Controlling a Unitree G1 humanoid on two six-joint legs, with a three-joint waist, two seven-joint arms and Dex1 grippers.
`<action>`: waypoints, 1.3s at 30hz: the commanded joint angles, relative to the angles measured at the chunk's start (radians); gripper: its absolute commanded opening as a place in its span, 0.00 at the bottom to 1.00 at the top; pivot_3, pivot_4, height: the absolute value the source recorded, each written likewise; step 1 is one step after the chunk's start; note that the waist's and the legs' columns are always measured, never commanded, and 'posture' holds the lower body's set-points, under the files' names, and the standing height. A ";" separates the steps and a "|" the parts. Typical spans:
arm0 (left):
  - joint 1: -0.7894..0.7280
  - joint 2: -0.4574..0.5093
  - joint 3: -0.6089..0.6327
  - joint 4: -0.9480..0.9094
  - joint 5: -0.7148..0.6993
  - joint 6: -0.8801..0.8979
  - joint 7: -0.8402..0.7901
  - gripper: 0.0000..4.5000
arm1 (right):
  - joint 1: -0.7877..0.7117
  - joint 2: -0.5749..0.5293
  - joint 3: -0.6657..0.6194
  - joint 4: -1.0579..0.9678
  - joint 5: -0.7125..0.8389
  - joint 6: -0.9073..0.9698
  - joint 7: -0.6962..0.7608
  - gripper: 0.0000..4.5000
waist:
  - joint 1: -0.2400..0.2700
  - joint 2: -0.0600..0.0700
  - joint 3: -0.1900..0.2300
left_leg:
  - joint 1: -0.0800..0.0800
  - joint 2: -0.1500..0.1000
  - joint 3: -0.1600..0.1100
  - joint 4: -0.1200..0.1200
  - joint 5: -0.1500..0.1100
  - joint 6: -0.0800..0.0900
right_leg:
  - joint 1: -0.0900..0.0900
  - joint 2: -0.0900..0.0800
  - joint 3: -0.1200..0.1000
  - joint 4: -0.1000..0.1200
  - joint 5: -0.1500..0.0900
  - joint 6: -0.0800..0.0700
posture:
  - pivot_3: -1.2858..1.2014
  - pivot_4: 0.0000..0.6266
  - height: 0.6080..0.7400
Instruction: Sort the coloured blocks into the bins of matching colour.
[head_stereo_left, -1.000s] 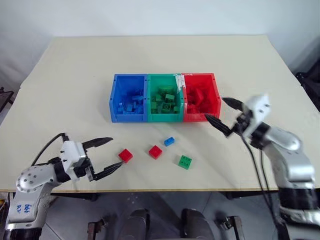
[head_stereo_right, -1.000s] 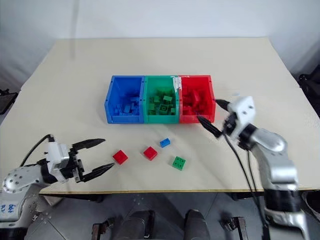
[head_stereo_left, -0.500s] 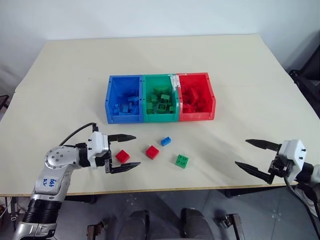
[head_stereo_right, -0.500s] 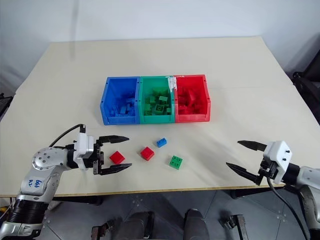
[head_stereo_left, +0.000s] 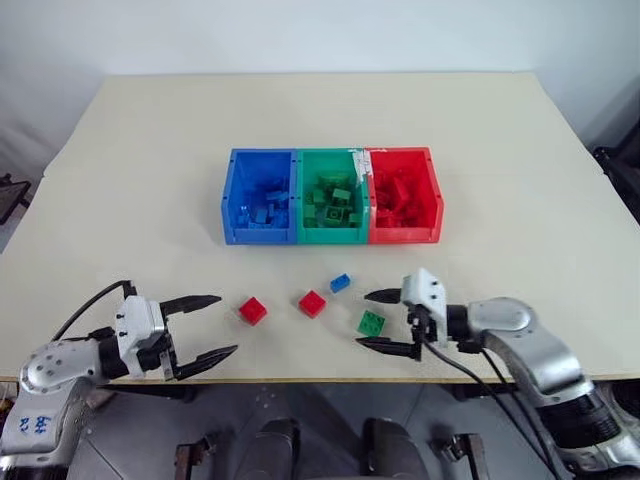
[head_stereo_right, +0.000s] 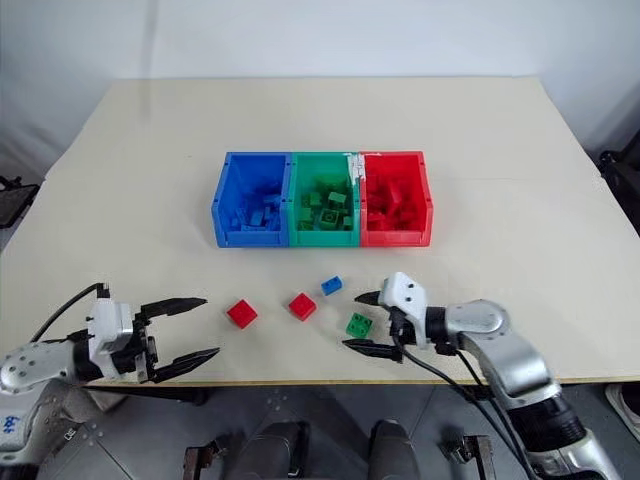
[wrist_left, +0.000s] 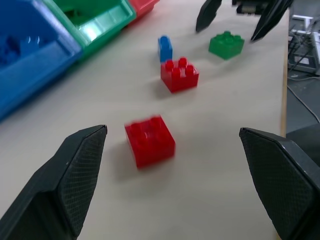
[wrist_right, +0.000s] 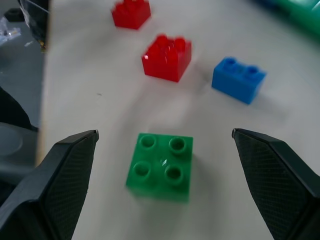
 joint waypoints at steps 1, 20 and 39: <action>0.039 0.002 0.035 -0.092 -0.030 0.016 0.027 1.00 | -0.008 0.006 0.010 0.032 -0.062 -0.032 -0.037 0.91 | 0.002 0.000 0.000 | 0.000 0.000 0.000 0.000 0.000 0.000 | 0.000 0.000 0.000 -0.001 0.000 0.000 | 0.52 0.24 1.00; 0.091 -0.093 0.078 -0.141 -0.043 0.031 0.174 1.00 | -0.398 0.249 -0.063 0.141 0.027 0.056 -0.182 0.33 | -0.028 0.000 0.000 | 0.001 0.002 0.001 -0.001 0.000 -0.002 | -0.003 0.002 0.000 0.003 -0.001 -0.002 | 0.52 0.24 1.00; 0.192 -0.111 0.134 -0.180 -0.048 0.008 0.215 1.00 | -0.691 0.362 -0.086 0.637 -0.145 -0.276 -0.210 1.00 | -0.048 0.000 0.000 | -0.004 0.003 0.005 -0.003 -0.001 -0.003 | -0.013 0.002 0.001 0.011 -0.001 -0.003 | 0.52 0.24 1.00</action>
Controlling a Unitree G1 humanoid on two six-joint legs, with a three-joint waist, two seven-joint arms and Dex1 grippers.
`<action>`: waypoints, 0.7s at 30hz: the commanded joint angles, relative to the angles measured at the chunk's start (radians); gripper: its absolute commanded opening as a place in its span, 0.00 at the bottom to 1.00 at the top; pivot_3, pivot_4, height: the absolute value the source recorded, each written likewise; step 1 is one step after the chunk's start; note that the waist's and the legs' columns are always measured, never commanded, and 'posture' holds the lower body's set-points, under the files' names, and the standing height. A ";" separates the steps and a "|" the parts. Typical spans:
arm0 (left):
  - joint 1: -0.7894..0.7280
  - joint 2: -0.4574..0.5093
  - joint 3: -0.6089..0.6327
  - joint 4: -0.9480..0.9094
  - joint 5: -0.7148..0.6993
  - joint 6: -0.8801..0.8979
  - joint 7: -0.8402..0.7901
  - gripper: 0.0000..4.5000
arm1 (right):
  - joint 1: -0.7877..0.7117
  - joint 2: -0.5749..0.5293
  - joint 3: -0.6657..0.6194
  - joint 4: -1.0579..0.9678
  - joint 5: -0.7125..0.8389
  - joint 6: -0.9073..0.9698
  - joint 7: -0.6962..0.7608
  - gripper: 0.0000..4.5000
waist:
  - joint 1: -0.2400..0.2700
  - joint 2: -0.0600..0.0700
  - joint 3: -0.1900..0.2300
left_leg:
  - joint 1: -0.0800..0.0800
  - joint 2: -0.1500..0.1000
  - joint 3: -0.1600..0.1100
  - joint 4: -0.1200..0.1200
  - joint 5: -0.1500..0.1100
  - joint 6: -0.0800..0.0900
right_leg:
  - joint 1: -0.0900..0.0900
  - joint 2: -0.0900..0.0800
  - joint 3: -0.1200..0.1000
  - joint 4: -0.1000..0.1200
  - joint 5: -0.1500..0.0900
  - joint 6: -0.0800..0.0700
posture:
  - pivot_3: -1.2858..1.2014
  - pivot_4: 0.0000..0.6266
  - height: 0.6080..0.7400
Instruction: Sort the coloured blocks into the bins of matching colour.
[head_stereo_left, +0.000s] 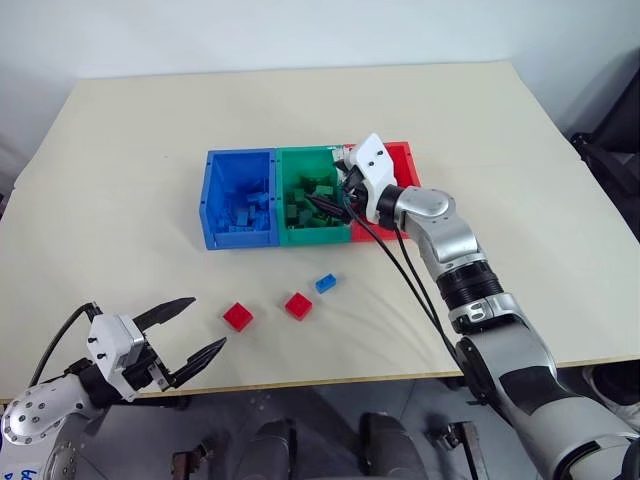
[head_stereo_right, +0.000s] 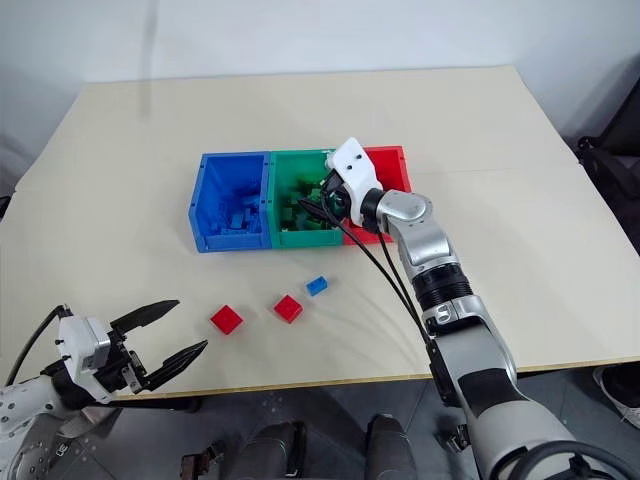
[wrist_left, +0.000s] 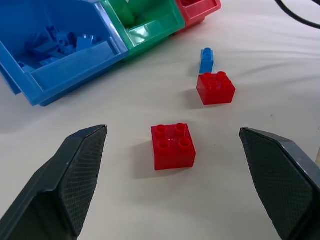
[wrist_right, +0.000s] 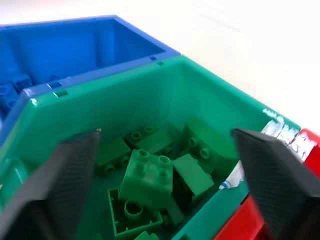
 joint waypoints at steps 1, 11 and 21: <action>-0.027 0.019 0.008 -0.012 -0.021 -0.002 -0.014 1.00 | 0.100 -0.062 -0.036 -0.213 0.080 -0.038 0.138 1.00 | 0.006 0.000 0.000 | 0.000 0.000 0.000 0.000 0.000 0.000 | 0.000 0.000 0.000 0.000 0.000 0.000 | 0.52 0.24 1.00; -0.277 0.060 -0.150 0.117 0.017 0.028 -0.093 1.00 | 0.579 -0.398 -0.216 -0.622 0.284 -0.047 0.427 1.00 | 0.028 0.000 0.000 | -0.004 -0.005 0.001 0.005 -0.001 0.003 | 0.001 -0.001 0.000 -0.001 0.001 0.001 | 0.52 0.24 1.00; -0.523 0.057 -0.302 0.268 0.060 0.044 -0.175 1.00 | 0.846 -0.544 -0.388 -0.436 0.273 -0.296 0.566 1.00 | 0.018 -0.001 0.000 | 0.005 -0.002 0.016 0.005 -0.004 0.006 | 0.005 0.000 0.004 -0.002 0.002 0.003 | 0.52 0.24 1.00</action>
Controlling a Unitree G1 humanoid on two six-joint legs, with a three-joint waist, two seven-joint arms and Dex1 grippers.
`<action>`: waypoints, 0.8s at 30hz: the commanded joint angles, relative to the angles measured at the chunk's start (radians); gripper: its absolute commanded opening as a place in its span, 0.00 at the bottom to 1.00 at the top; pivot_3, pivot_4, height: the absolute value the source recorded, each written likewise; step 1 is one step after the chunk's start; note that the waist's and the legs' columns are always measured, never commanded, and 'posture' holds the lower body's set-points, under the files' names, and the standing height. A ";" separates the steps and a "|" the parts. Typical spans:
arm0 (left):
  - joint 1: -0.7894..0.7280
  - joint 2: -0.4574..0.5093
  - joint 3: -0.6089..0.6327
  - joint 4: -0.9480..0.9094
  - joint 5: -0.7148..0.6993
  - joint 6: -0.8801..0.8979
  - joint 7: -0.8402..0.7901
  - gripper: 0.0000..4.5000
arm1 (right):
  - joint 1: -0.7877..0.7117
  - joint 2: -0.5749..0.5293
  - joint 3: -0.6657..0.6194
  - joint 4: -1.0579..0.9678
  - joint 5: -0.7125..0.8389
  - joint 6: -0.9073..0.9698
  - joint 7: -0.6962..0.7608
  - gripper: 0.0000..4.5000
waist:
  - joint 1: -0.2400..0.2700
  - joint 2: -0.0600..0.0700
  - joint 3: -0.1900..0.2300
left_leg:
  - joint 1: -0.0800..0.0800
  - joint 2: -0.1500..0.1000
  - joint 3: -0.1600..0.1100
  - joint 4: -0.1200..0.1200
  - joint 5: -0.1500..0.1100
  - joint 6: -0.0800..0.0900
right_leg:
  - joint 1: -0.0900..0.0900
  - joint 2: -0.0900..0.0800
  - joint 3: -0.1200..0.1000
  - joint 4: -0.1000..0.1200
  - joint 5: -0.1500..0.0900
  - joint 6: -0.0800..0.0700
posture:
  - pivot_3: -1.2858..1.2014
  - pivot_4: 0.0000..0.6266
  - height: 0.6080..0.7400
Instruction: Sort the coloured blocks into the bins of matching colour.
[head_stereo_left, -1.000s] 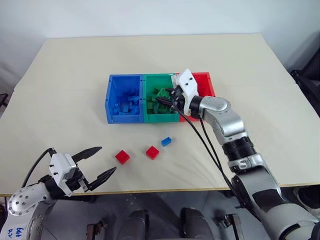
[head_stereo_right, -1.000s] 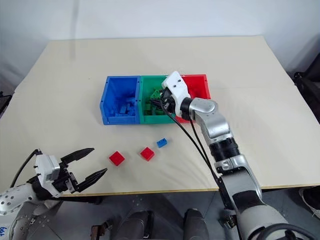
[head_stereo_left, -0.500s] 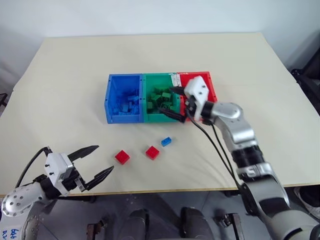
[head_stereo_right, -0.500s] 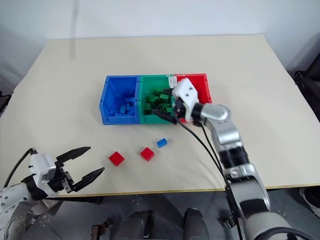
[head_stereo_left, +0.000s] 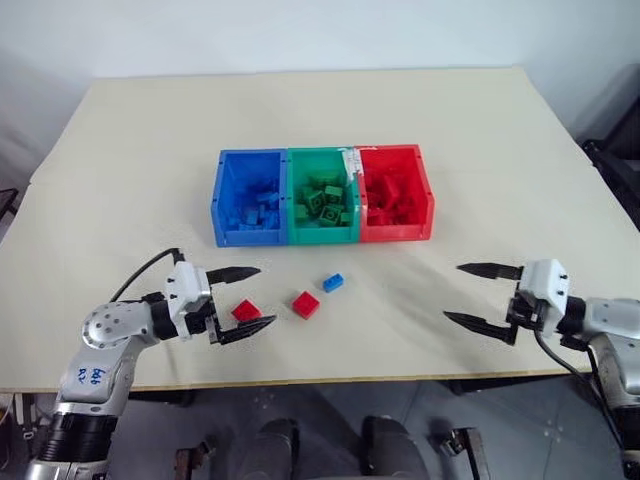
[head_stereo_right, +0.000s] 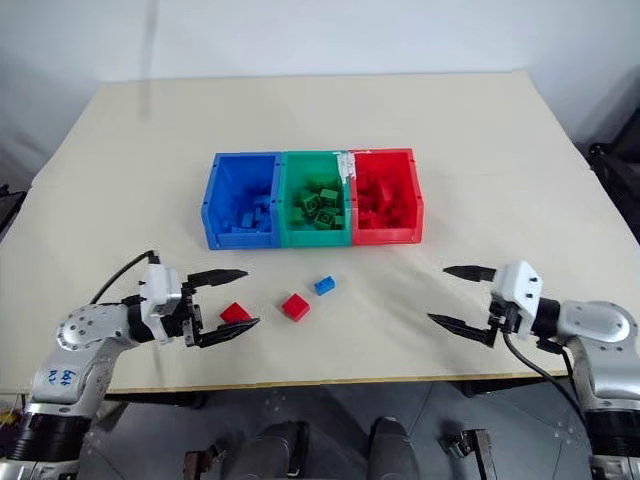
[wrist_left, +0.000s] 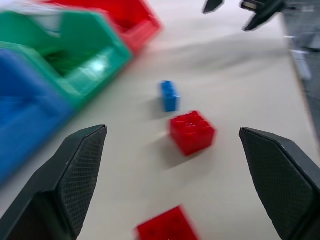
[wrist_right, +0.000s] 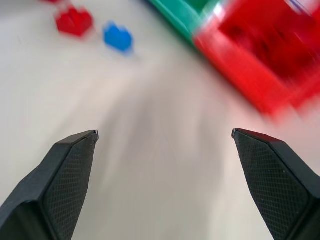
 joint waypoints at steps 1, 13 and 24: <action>-0.027 0.011 0.027 0.020 -0.005 -0.002 -0.001 1.00 | -0.022 -0.002 -0.009 0.007 0.013 -0.039 0.008 1.00 | -0.011 0.000 0.000 | 0.001 0.000 0.001 0.000 0.000 0.000 | 0.000 0.000 0.000 0.000 0.000 0.000 | 0.52 0.24 1.00; 0.125 0.037 0.153 -0.028 -0.017 -0.029 0.029 1.00 | -0.374 0.132 0.341 -0.046 -0.023 0.282 0.051 1.00 | -0.016 0.000 0.000 | 0.000 0.004 0.001 0.001 -0.001 -0.001 | -0.004 -0.001 0.002 -0.001 0.000 0.000 | 0.52 0.24 1.00; 0.394 -0.019 0.272 -0.226 -0.030 -0.025 0.142 1.00 | -0.628 0.340 0.545 0.216 -0.255 0.204 -0.007 1.00 | -0.010 -0.001 0.000 | -0.002 0.004 -0.002 0.000 -0.002 -0.001 | -0.006 -0.002 0.001 0.000 0.001 -0.002 | 0.52 0.24 1.00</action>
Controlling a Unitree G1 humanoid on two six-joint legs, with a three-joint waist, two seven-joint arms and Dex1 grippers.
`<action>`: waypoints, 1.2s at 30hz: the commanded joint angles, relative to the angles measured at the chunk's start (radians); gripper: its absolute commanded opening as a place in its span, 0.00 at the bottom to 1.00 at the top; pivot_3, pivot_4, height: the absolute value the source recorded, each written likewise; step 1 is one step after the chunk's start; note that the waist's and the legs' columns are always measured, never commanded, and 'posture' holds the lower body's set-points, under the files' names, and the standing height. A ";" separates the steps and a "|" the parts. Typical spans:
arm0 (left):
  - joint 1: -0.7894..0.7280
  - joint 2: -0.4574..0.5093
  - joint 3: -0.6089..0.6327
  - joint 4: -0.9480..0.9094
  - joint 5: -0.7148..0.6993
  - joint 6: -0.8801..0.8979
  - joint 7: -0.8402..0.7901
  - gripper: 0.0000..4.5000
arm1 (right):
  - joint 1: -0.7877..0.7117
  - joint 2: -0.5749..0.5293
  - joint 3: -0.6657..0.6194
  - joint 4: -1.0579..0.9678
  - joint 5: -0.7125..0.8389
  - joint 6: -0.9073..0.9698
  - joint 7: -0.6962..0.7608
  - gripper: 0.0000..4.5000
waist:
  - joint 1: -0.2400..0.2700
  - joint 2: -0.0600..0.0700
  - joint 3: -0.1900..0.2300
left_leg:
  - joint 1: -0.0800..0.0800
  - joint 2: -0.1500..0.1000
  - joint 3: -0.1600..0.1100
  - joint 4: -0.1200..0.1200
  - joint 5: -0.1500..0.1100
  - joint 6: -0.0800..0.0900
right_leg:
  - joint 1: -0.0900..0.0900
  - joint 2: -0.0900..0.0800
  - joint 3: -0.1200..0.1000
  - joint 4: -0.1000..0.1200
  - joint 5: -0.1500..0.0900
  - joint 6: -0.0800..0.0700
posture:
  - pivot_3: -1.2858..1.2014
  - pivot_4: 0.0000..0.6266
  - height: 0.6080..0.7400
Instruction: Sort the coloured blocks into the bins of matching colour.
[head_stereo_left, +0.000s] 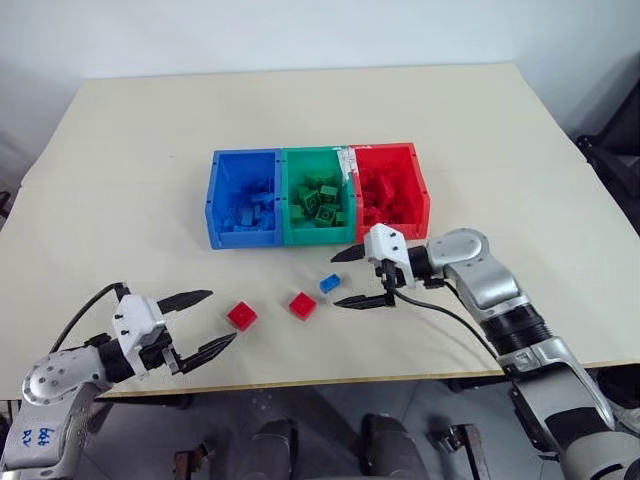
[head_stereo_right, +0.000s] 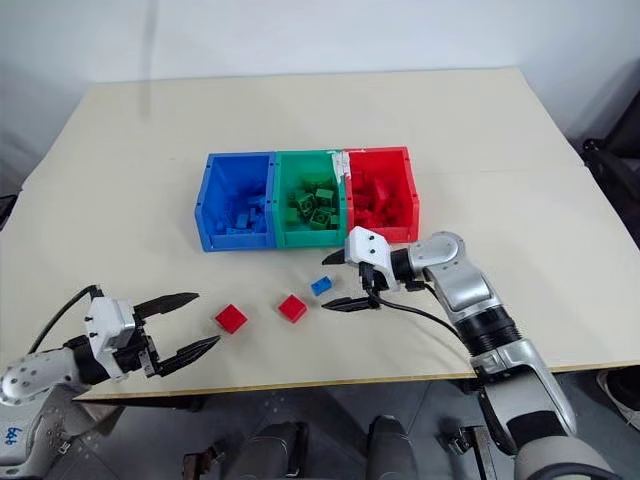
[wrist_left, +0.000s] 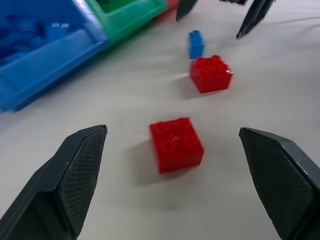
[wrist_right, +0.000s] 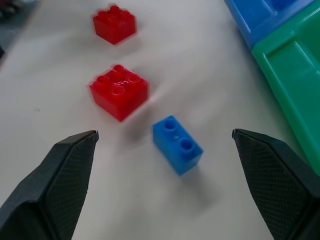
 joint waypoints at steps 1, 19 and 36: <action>0.054 -0.028 0.024 -0.081 -0.019 -0.010 0.039 1.00 | -0.020 0.033 0.012 0.021 -0.030 -0.022 -0.020 1.00 | -0.001 0.000 0.000 | 0.000 0.000 0.000 0.000 0.000 0.000 | 0.000 0.000 0.000 0.000 0.000 0.000 | 0.52 0.24 1.00; 0.059 -0.027 0.026 -0.074 -0.019 -0.019 0.044 1.00 | -0.036 0.031 -0.037 -0.042 0.012 0.074 0.007 0.10 | -0.011 0.000 0.000 | 0.000 0.000 0.002 -0.001 0.000 0.000 | 0.000 0.001 0.000 0.001 0.000 0.000 | 0.52 0.24 1.00; 0.153 -0.116 0.148 -0.135 -0.074 -0.013 0.164 1.00 | -0.591 0.473 -0.126 0.601 -0.096 0.044 -0.557 0.18 | -0.026 -0.001 -0.001 | 0.000 0.003 0.001 -0.001 -0.001 -0.002 | -0.003 0.003 -0.002 0.004 0.002 -0.005 | 0.52 0.24 1.00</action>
